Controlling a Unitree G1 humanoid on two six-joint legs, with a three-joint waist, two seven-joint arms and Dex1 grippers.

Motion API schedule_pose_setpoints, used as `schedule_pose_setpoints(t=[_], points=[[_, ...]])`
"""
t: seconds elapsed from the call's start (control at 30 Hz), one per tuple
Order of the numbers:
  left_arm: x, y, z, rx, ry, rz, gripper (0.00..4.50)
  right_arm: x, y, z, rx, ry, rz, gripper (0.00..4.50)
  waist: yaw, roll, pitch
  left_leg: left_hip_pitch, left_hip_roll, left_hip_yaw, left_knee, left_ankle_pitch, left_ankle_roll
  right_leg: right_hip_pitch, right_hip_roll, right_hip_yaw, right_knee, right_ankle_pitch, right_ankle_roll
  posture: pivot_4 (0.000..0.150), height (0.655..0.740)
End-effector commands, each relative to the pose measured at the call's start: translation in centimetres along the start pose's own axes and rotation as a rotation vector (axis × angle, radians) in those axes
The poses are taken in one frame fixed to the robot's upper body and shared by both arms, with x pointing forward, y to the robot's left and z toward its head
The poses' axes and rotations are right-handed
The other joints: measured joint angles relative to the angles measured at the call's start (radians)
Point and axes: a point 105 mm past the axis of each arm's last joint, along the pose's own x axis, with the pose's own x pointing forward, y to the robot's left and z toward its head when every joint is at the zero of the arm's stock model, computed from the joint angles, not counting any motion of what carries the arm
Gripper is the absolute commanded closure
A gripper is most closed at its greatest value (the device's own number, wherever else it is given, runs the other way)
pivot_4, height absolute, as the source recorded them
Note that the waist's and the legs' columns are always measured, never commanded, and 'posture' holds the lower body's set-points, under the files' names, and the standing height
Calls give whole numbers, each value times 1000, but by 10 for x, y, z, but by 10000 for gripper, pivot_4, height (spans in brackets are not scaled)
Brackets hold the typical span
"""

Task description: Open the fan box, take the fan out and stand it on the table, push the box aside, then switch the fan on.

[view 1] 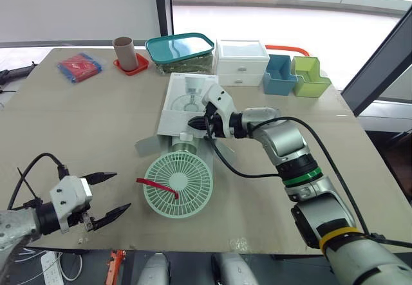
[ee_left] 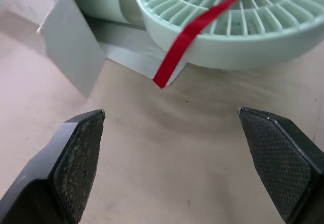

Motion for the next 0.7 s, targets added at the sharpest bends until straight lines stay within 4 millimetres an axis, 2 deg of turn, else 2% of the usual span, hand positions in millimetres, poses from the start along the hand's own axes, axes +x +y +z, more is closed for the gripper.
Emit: schedule_pose_setpoints(t=[0.03, 0.13, 0.17, 0.3, 0.4, 0.6, 0.7], points=[[4, 8, 8, 318, -77, 32, 194, -1, -1, 16, -35, -42, 0, 45000, 0, 0, 0, 0, 0, 0, 0, 0, 0, 0, 0, 0, 0, 0, 0, 1500, 7400], [6, 7, 6, 550, -102, 19, 194, 0, -1, 16, -34, -42, 0, 45000, -1, -1, 0, -1, 0, 1, 0, 0, 0, -1, -1, 0, 0, 1, 0, 1500, 7400], [5, 6, 5, 567, -108, 13, 194, 0, 0, 16, -33, -43, 2, 45000, -1, -1, 0, -1, 0, 2, 0, 0, 0, -2, -1, 0, 1, 1, 0, 1500, 7400], [2, -11, 10, 877, -225, -72, 194, 3, 1, 18, -37, -48, 10, 45000, 0, 0, 0, -1, 0, 2, 0, 0, 1, -2, -2, 0, 1, 2, 1, 1500, 7400], [4, -11, 11, 947, -287, -50, 194, 2, -1, 19, -38, -49, 7, 45000, 0, 0, 0, -1, 0, 2, 0, 0, 1, -2, -2, -1, 1, 2, 1, 1500, 7400], [24, -1, 23, 1040, -385, 27, 194, 0, -3, 17, -40, -42, -1, 45000, 0, -1, 0, -1, 0, 2, 2, 0, 1, -2, -2, -1, 3, 3, 3, 1500, 7400], [33, -6, 21, 1066, -419, 7, 194, -3, -4, 18, -41, -40, -11, 45000, -1, -1, 0, -1, -1, 2, 3, 0, 1, -2, -2, -1, 3, 4, 3, 1500, 7400]])
